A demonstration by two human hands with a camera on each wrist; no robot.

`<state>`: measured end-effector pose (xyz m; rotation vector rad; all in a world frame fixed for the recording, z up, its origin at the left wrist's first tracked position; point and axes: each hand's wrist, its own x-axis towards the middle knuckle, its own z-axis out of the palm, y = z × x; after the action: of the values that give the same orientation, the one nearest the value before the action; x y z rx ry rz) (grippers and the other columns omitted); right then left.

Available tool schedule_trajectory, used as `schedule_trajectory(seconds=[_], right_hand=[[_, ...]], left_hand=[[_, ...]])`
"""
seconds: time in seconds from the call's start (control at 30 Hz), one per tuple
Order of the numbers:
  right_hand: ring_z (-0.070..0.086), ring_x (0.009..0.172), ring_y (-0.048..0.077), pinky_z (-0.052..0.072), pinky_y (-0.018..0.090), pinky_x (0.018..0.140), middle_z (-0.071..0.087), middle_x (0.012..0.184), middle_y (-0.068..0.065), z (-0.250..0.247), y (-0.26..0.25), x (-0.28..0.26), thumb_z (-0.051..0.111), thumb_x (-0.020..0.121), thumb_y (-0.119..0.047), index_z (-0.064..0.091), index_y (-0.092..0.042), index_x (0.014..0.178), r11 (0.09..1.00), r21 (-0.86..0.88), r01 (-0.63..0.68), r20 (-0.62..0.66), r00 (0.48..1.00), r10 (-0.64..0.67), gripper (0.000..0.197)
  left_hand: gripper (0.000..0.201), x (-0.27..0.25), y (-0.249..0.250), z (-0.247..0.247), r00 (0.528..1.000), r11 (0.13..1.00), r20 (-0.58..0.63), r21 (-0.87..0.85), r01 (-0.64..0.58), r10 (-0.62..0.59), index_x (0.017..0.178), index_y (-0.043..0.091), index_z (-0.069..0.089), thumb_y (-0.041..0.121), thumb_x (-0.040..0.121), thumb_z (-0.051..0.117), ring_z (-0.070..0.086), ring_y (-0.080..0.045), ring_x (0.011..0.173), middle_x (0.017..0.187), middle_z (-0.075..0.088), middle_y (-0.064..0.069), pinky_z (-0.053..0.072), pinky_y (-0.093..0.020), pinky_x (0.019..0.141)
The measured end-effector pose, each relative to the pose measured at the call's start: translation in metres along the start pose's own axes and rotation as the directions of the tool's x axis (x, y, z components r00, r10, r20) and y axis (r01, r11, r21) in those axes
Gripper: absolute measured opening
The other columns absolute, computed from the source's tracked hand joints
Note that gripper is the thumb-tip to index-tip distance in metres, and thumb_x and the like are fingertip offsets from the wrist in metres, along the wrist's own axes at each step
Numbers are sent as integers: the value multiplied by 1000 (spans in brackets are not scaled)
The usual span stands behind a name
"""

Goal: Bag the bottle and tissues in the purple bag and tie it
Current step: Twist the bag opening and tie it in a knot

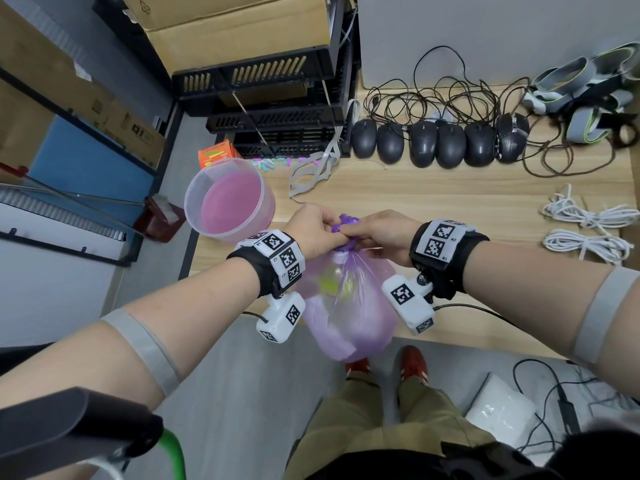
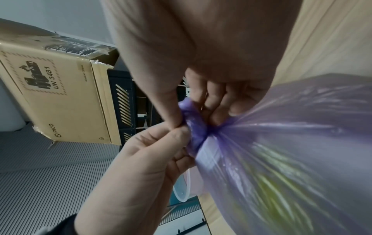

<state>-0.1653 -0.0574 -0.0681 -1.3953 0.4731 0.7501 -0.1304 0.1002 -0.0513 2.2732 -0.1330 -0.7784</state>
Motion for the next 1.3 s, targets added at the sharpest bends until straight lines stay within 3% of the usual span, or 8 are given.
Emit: schedule_trajectory(seconds=[0.13,0.27,0.43,0.67,0.8,0.9,1.13,1.3], right_hand=[[60,62,15,39,23,54,68,79,11,-5,3,5,70,83,-13,64,-14,88,995,97,28,-62,998,-22,8],[56,59,14,42,23,53,63,73,6,-13,3,1,60,86,-5,58,-25,106,983,-65,171,-76,982,-176,28],[56,53,-9,41,4,53,63,81,-8,-17,6,4,49,91,3,63,-11,122,899,-252,357,-22,927,-375,36],[57,76,23,51,35,68,68,88,22,-33,18,19,47,93,-12,70,-11,106,815,-509,276,50,955,-292,26],[57,93,18,47,31,86,60,107,8,-32,11,14,54,86,-11,64,-21,121,768,-526,366,72,919,-388,38],[58,113,15,44,27,101,61,125,3,-27,6,8,65,85,-15,56,-22,131,833,-340,438,123,898,-422,48],[56,92,15,41,26,85,61,102,-3,-23,18,6,57,93,-29,54,-20,116,597,-657,461,262,882,-392,25],[58,92,23,44,33,87,63,100,2,-28,23,8,50,96,-35,52,-20,114,560,-714,420,288,906,-311,24]], left_hand=[[15,0,-1,-3,1000,996,-3,-87,11,-11,80,4,75,19,78,74,56,-20,62,70,68,-21,50,-33,66],[18,-1,7,-1,999,974,24,-222,47,-43,71,9,67,9,88,66,59,-18,56,65,64,-14,55,-28,60],[22,4,10,5,995,946,75,-314,80,-59,70,8,59,6,92,60,59,-8,43,52,64,-1,54,-21,51],[11,8,4,5,999,901,43,-433,41,-25,84,7,63,6,94,58,60,-10,48,56,69,0,53,-21,54],[11,12,6,8,998,913,40,-404,58,-46,83,7,66,10,92,60,52,-10,47,52,61,3,47,-20,50],[19,14,10,6,997,931,55,-356,78,-62,88,0,69,18,90,63,46,-12,50,57,57,0,37,-23,50],[24,12,17,4,992,968,122,-242,73,-44,68,9,64,18,90,63,37,-10,43,53,51,2,30,-21,44],[23,12,14,1,990,959,129,-268,92,-59,69,13,64,19,91,63,40,-11,47,56,53,1,36,-21,48]])
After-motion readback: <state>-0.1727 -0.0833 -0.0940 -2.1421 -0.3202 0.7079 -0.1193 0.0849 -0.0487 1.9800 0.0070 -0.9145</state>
